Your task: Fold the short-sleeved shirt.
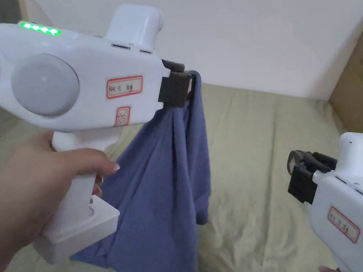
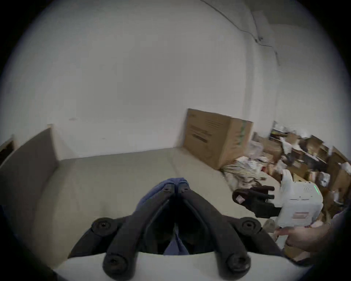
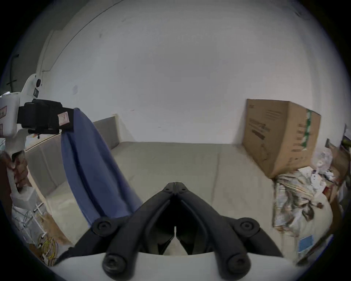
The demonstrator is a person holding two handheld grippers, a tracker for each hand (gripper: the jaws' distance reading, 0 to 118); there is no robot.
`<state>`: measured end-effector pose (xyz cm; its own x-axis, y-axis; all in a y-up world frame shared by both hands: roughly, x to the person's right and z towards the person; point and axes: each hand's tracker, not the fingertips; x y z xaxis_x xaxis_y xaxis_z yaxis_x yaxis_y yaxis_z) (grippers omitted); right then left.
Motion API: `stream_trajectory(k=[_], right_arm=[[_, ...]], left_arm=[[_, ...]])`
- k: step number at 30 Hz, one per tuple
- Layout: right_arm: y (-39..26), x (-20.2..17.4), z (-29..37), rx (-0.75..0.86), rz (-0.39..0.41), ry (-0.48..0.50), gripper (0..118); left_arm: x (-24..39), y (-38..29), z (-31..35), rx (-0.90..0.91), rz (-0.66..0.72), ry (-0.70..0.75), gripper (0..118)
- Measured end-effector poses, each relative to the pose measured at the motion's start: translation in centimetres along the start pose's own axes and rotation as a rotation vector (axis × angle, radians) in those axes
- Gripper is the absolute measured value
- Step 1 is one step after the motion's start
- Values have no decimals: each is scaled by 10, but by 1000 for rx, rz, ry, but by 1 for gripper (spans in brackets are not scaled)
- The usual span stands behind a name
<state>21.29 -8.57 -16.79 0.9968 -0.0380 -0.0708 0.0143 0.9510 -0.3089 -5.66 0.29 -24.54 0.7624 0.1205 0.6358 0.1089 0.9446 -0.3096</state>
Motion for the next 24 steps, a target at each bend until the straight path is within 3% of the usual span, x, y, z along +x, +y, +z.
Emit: stream_trajectory(k=[4,9,11,12,13,14,16,19,22,24], right_arm=[[-8,41,21,5,-10,-84,0],[-35,72,22,-63,-78,-144,0],[-48,82,17,-99,-110,-155,0],[-54,84,16,-111,-121,-157,0],[-59,87,15,-126,-133,-156,0],[-64,91,11,-138,-140,-156,0],[-70,95,11,-157,-149,-158,0],[-73,101,12,-171,-154,-166,0],[-74,103,14,-162,-164,-181,0],[-73,101,17,-135,-175,-177,0]], left_arm=[[37,-19,-57,-121,-11,-72,0],[49,-86,-153,-479,100,-90,0],[51,-123,-189,-612,145,-88,8],[49,-138,-201,-652,180,-79,27],[41,-158,-216,-702,232,-86,84],[36,-173,-224,-746,288,-85,107],[26,-194,-226,-778,388,-109,103],[17,-185,-198,-665,470,-119,103],[-2,-149,-145,-420,378,-101,103],[-8,-133,-106,-253,265,22,105]])
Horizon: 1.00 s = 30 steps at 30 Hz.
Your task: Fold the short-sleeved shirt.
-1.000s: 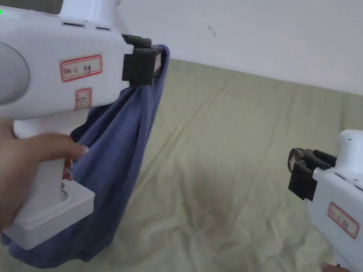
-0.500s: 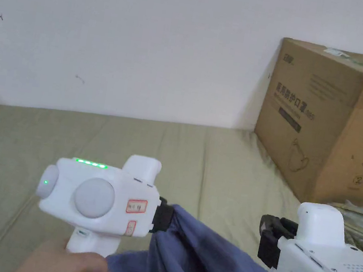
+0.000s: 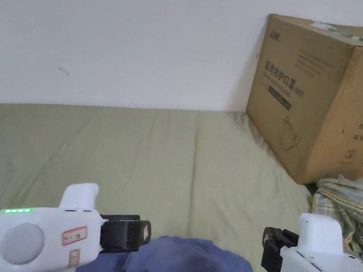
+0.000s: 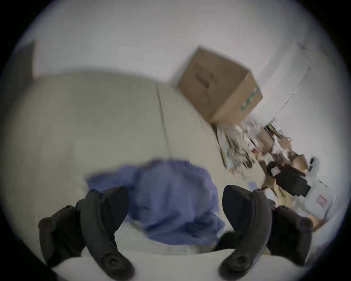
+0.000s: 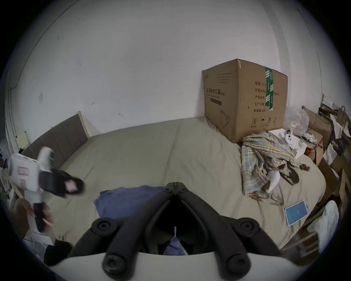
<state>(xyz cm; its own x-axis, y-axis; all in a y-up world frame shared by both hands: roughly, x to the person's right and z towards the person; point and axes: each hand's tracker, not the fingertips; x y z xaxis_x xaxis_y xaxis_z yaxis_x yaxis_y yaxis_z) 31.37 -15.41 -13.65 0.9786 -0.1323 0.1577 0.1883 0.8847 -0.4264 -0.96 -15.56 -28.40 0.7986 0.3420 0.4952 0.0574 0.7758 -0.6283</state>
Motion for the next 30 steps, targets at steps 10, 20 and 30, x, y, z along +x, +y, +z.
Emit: stream_trajectory(k=[10,20,30], right_arm=[[0,-23,-1,44,20,40,0],[-4,-9,-19,-1,4,27,0],[-20,32,-55,-94,-73,-13,0]], left_arm=[[-24,-31,77,107,55,198,0],[-88,-35,-76,-406,164,286,106],[-102,-64,-124,-412,102,340,43]])
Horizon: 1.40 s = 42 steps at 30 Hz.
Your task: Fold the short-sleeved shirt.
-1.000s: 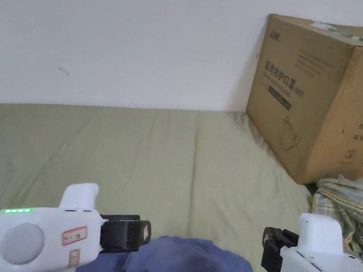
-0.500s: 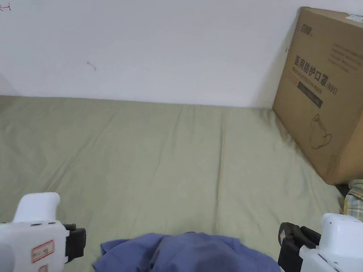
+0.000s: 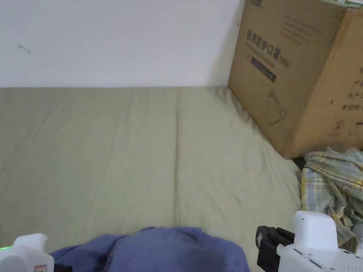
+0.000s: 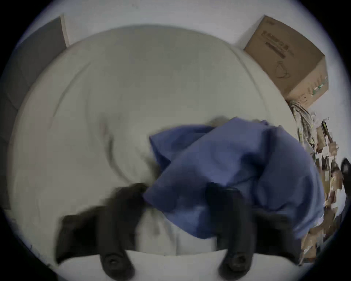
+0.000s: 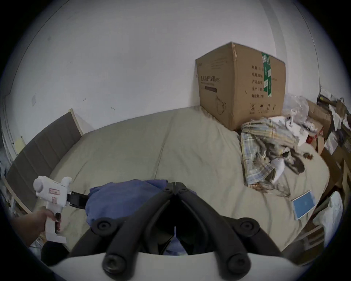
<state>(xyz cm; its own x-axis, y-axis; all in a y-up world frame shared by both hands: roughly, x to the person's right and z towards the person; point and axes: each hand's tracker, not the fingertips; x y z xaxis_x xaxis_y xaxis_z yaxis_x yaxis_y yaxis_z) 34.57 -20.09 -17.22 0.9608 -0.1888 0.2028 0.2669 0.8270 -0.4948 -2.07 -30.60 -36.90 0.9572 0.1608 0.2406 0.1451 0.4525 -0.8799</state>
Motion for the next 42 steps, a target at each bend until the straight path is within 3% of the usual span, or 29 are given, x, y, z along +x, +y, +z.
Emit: stream_trajectory(k=[1,3,5,6,7,8,11,14,15,16,17,18,20,23,27,30,34,39,42], right_arm=[[-1,10,-11,-25,-40,49,0],[1,25,-36,-108,-103,70,0],[5,39,-65,-198,-129,68,0],[9,42,-81,-249,-135,26,11],[11,47,-99,-297,-123,-28,65],[9,56,-117,-338,-143,-31,91],[6,68,-158,-471,-225,7,91],[-5,70,-190,-626,-203,-11,85],[-8,67,-194,-651,-175,-27,69],[-9,59,-185,-675,-132,9,26],[-6,53,-177,-630,-41,-6,1],[-1,51,-172,-603,4,9,1],[16,59,-148,-506,-86,97,1],[54,63,-101,-402,-134,138,1],[125,66,-43,-276,-81,177,1],[182,66,-20,-253,-107,202,1],[255,38,13,-128,21,145,1],[343,17,31,20,23,82,1],[395,8,30,96,-20,54,1]], left_arm=[[-6,0,10,20,10,-86,1],[-12,-15,39,74,82,-217,1],[-19,-27,58,105,71,-222,1],[-22,-33,68,129,46,-190,1],[-13,-39,88,144,22,-176,1],[-16,-44,95,144,3,-168,1],[-23,-52,103,156,2,-133,1],[-29,-56,106,154,38,-154,1],[-29,-55,105,153,42,-151,1],[-29,-56,105,150,48,-148,1],[-31,-57,106,149,55,-150,1],[-32,-57,109,151,62,-155,1],[-48,-49,119,172,65,-161,1],[-60,-28,156,256,17,-115,1],[-88,11,226,387,-24,-48,1],[-102,50,277,484,-57,15,1],[-117,98,325,554,-91,66,1],[-131,163,359,600,-66,88,1],[-140,205,374,643,-30,115,1]])
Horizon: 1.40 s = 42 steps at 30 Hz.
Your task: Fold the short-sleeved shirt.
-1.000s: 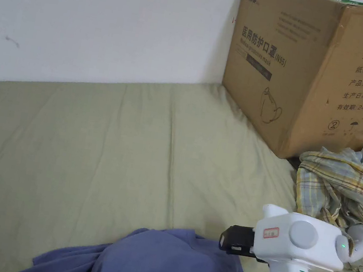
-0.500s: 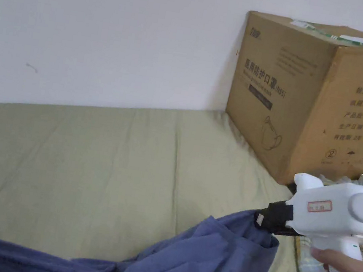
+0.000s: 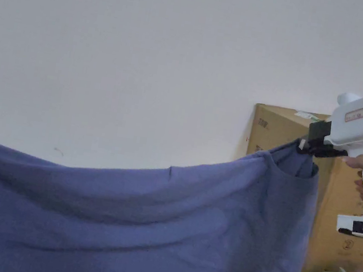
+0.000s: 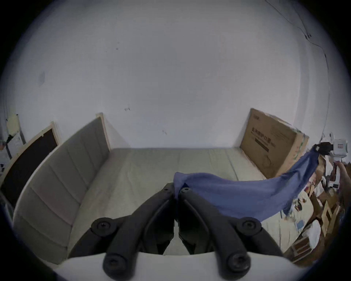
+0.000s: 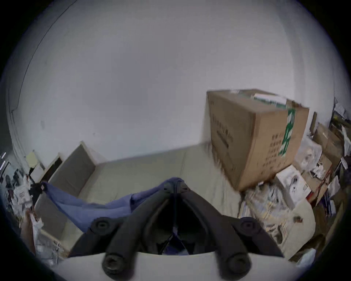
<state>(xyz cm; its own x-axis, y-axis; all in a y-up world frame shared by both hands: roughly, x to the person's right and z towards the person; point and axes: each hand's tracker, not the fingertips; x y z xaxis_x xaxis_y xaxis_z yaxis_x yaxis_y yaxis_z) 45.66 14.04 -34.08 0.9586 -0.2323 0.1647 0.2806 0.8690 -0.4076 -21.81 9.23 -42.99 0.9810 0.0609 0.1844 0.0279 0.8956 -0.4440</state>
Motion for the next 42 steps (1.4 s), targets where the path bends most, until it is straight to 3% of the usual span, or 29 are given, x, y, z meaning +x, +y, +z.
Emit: stream_trajectory(k=[5,13,16,19,24,26,29,31,34,40,42], right_arm=[[62,-16,-32,98,-67,-4,1],[65,-13,-125,108,-27,-26,1],[19,8,-169,-11,-97,55,1],[-57,30,-208,-130,-82,72,1],[-229,76,-240,-424,-140,28,1],[-299,103,-249,-532,-113,-29,1],[-378,123,-208,-636,-103,-67,1],[-407,134,-170,-650,-153,-3,1],[-427,142,-108,-641,-172,-16,1],[-451,153,-39,-683,-91,-25,1],[-458,150,-25,-703,-78,-26,1]], left_arm=[[-7,49,-34,66,102,41,1],[-6,52,-116,118,62,105,1],[-12,20,-156,18,102,115,1],[0,-50,-179,-137,126,111,1],[-18,-203,-211,-402,244,60,1],[-32,-268,-209,-517,280,56,1],[-54,-337,-184,-589,286,68,1],[-62,-361,-152,-585,301,28,1],[-64,-380,-103,-594,294,11,1],[-49,-393,-27,-604,205,-32,1],[-77,-398,-23,-616,204,-49,2]])
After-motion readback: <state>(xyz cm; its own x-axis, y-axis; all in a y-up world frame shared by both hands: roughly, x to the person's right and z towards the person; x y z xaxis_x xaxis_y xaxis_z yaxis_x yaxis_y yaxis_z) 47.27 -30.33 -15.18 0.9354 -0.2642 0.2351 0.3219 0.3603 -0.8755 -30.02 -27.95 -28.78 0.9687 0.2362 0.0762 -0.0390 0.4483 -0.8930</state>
